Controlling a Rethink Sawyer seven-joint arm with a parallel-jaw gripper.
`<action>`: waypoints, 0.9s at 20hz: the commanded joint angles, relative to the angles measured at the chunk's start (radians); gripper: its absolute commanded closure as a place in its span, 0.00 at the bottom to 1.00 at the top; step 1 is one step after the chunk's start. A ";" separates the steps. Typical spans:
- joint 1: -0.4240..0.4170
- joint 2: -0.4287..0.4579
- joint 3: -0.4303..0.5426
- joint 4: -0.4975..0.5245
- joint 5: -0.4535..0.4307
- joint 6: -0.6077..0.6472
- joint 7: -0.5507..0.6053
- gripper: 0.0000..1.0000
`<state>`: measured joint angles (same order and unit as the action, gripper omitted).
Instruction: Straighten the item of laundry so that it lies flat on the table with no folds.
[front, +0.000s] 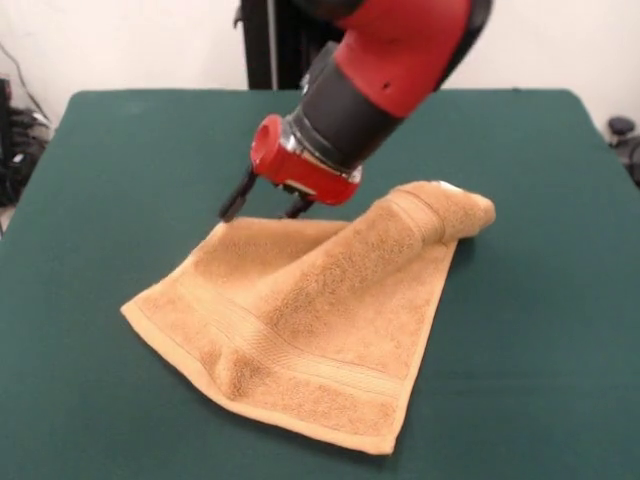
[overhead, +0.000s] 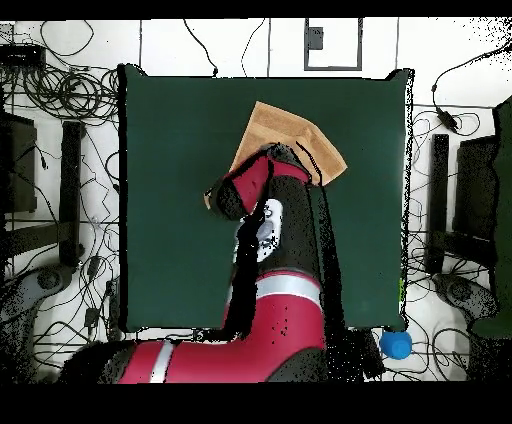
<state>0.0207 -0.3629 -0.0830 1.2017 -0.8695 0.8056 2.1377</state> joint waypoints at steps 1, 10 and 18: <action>0.012 -0.026 -0.135 -0.119 -0.051 -0.090 0.385 0.00; -0.022 -0.051 -0.132 -0.060 0.037 -0.151 0.405 0.00; -0.153 -0.095 0.006 -0.005 0.188 -0.150 0.191 0.00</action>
<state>-0.0596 -0.4603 -0.2162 1.1082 -0.8128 0.6961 2.2781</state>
